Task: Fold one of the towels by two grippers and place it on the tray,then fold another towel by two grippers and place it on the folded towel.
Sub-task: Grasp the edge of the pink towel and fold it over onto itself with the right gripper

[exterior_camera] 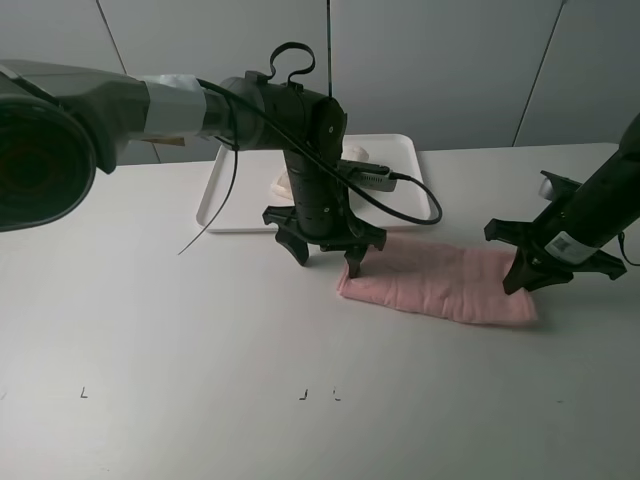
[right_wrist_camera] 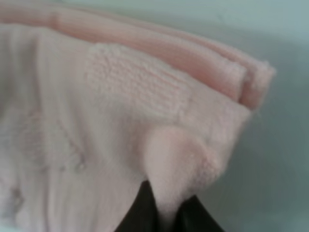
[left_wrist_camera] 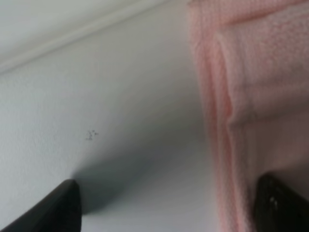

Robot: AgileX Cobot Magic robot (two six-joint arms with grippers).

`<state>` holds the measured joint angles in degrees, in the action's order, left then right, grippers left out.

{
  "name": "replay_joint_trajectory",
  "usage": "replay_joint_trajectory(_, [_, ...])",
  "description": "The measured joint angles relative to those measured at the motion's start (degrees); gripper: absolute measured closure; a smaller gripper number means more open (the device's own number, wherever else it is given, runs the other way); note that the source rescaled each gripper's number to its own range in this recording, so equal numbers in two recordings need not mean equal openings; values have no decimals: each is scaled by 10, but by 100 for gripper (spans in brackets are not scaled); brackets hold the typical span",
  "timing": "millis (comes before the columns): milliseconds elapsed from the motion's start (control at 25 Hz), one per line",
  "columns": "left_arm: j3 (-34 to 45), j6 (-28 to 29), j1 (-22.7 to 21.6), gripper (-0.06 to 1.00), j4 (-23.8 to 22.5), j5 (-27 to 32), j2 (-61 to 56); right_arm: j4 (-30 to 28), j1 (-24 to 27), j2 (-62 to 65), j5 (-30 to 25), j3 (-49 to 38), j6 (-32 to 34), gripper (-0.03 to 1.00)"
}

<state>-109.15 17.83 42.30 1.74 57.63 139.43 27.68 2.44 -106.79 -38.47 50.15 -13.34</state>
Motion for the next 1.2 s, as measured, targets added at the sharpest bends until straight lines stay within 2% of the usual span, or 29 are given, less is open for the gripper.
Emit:
replay_joint_trajectory(120, [0, 0, 0, 1, 0, -1, 0, 46, 0, 24, -7, 0, -30, 95])
replay_joint_trajectory(440, [0, 0, 0, 1, 1, -2, 0, 269, -12, 39, -61, 0, -176, 95])
replay_joint_trajectory(640, [0, 0, 0, 1, 4, -2, 0, 298, -61, 39, -38, -1, -193, 95])
replay_joint_trajectory(840, [0, -10, -16, 1, 38, -2, 1, 324, -87, 39, -11, -1, -203, 95])
replay_joint_trajectory(960, [0, -23, -26, 1, 56, 2, 1, 375, -88, 21, -8, -1, -229, 95])
replay_joint_trajectory(1200, [0, -30, -39, 1, 56, 13, 1, 521, -113, -44, -19, -1, -324, 95])
